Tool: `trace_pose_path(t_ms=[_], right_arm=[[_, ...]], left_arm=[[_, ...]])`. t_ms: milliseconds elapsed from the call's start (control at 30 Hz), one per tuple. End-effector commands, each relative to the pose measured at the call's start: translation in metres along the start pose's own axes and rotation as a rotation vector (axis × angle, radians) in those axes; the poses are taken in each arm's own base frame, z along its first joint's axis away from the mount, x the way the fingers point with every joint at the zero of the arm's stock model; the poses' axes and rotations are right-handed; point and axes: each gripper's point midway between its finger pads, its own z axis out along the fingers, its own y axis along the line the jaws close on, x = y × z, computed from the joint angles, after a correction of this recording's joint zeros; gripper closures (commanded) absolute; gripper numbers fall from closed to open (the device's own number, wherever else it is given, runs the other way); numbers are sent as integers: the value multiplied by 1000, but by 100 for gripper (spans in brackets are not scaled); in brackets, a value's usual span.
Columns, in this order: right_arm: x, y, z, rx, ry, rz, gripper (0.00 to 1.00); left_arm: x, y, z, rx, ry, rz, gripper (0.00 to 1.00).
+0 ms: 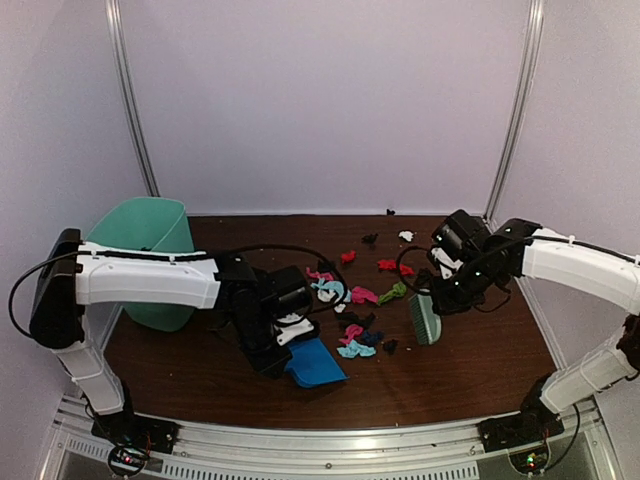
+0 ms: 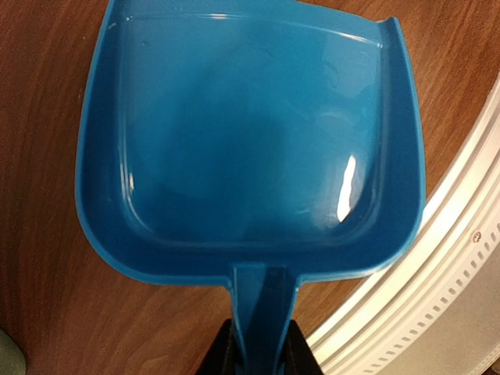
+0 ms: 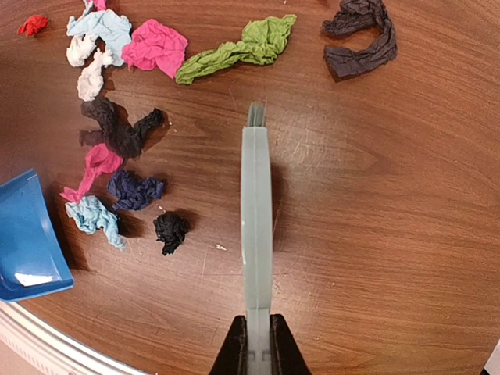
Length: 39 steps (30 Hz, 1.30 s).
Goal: Sweep away the paper scraps from the table
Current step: Sweep the paper scraps at the center of the board, then sweep the paper scraps into the dustpan.
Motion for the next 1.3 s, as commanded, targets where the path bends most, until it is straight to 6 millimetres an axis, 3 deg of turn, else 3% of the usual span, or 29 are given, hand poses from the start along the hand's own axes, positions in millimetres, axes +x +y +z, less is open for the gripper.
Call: trace_pose_path(t_ms=[0, 500, 667, 900, 1067, 1267], right_arm=[[2, 14, 12, -62, 16, 6, 100], [12, 83, 30, -293, 98, -36, 100], [13, 104, 21, -409, 101, -35, 100], [10, 137, -6, -627, 94, -44, 100], [4, 138, -24, -667, 51, -45, 100], [-2, 119, -31, -602, 4, -42, 100]], left_arm=[[-7, -2, 12, 12, -5, 51, 100], [-22, -3, 38, 17, -2, 75, 100], [-26, -4, 40, 20, -11, 78, 100], [-29, -3, 39, 18, -20, 79, 100], [-27, -3, 39, 20, -26, 70, 100], [-16, -2, 36, 23, -44, 24, 100]])
